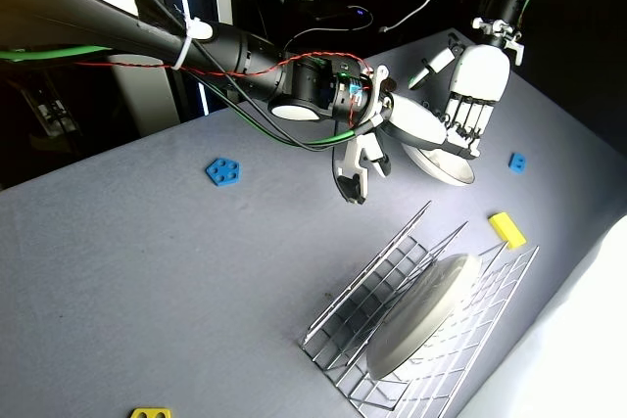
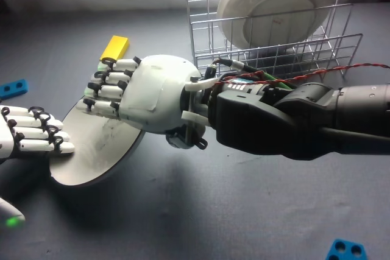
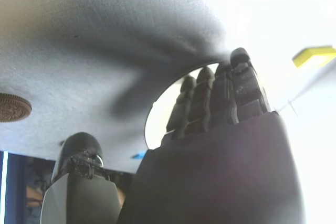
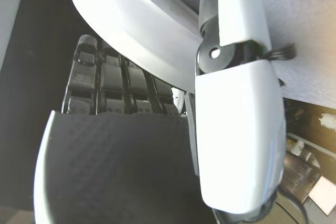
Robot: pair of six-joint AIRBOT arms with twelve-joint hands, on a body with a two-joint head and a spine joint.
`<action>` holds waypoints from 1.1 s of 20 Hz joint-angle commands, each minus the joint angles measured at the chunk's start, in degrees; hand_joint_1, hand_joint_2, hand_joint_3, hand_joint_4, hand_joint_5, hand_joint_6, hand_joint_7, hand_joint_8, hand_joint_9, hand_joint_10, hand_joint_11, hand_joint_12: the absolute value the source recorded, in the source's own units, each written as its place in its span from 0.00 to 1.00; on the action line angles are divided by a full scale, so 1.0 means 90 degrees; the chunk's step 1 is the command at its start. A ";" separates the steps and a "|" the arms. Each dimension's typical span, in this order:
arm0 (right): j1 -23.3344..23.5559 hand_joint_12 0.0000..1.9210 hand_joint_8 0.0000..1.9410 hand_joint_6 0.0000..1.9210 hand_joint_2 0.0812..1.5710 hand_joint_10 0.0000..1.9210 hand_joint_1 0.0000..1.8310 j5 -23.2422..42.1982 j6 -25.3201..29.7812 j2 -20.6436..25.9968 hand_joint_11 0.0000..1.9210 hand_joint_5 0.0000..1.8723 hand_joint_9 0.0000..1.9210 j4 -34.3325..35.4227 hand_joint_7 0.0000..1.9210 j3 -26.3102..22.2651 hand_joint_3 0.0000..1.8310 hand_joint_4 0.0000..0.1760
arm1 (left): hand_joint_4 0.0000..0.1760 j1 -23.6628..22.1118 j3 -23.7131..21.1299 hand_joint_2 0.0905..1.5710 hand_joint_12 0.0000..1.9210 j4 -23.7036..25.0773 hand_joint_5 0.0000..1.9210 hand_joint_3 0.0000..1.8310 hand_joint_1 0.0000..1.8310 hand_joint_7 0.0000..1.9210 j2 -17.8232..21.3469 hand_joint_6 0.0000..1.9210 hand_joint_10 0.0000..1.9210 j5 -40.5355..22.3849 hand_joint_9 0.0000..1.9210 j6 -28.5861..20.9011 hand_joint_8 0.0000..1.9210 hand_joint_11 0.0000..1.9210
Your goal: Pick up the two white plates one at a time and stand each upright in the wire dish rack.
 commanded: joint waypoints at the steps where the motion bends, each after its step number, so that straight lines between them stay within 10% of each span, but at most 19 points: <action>1: 0.0037 0.00 0.00 0.00 0.60 0.00 0.73 0.0674 0.0066 -0.0027 0.00 0.00 0.00 -0.0117 0.00 0.0030 0.00 0.00 | 0.00 -0.0005 0.0006 0.63 0.00 0.0012 0.02 0.00 0.00 0.00 -0.0108 0.00 0.00 -0.0119 0.00 -0.0007 0.00 0.00; 11: -0.0017 0.01 0.00 0.01 0.61 0.00 0.68 0.0867 0.0297 -0.0430 0.02 0.03 0.00 -0.0118 0.00 0.0310 0.01 0.00 | 0.00 -0.0014 0.0022 0.64 0.00 0.0013 0.01 0.00 0.00 0.00 -0.0158 0.00 0.00 -0.0129 0.00 -0.0006 0.00 0.00; 13: -0.0014 0.45 0.02 0.03 0.67 0.03 0.61 0.0890 0.0342 -0.0442 0.00 0.27 0.17 -0.0118 0.23 0.0354 0.00 0.00 | 0.00 -0.0014 0.0023 0.64 0.00 0.0014 0.01 0.00 0.00 0.00 -0.0171 0.00 0.00 -0.0130 0.00 -0.0006 0.00 0.00; 14: -0.0009 0.45 0.02 0.03 0.67 0.03 0.61 0.0907 0.0359 -0.0442 0.00 0.27 0.17 -0.0118 0.23 0.0368 0.00 0.00 | 0.00 -0.0014 0.0023 0.64 0.00 0.0014 0.01 0.00 0.00 0.00 -0.0176 0.00 0.00 -0.0130 0.00 -0.0006 0.00 0.00; 15: -0.0007 0.63 0.30 0.31 0.65 0.14 0.67 0.0931 0.0361 -0.0442 0.30 0.57 0.51 -0.0118 0.56 0.0377 0.01 0.05 | 0.00 -0.0014 0.0024 0.64 0.00 0.0015 0.01 0.00 0.00 0.00 -0.0181 0.00 0.00 -0.0130 0.00 -0.0006 0.00 0.00; 16: -0.0004 0.60 0.32 0.38 0.65 0.43 0.74 0.0958 0.0370 -0.0442 0.41 0.58 0.53 -0.0118 0.60 0.0380 0.00 0.00 | 0.00 -0.0012 0.0026 0.64 0.00 0.0015 0.01 0.00 0.00 0.00 -0.0184 0.00 0.00 -0.0130 0.00 -0.0006 0.00 0.00; 17: -0.0002 0.59 0.38 0.47 0.66 0.50 0.75 0.0962 0.0370 -0.0442 0.44 0.55 0.52 -0.0118 0.59 0.0380 0.00 0.00 | 0.00 -0.0011 0.0025 0.64 0.00 0.0015 0.00 0.00 0.00 0.00 -0.0184 0.00 0.00 -0.0130 0.00 -0.0006 0.00 0.00; 22: 0.0017 0.61 0.42 0.49 0.67 0.54 0.76 0.0953 0.0368 -0.0404 0.44 0.53 0.50 -0.0120 0.58 0.0372 0.00 0.00 | 0.00 -0.0026 -0.0026 0.64 0.00 0.0011 0.01 0.00 0.00 0.00 -0.0127 0.00 0.00 -0.0144 0.00 -0.0006 0.00 0.00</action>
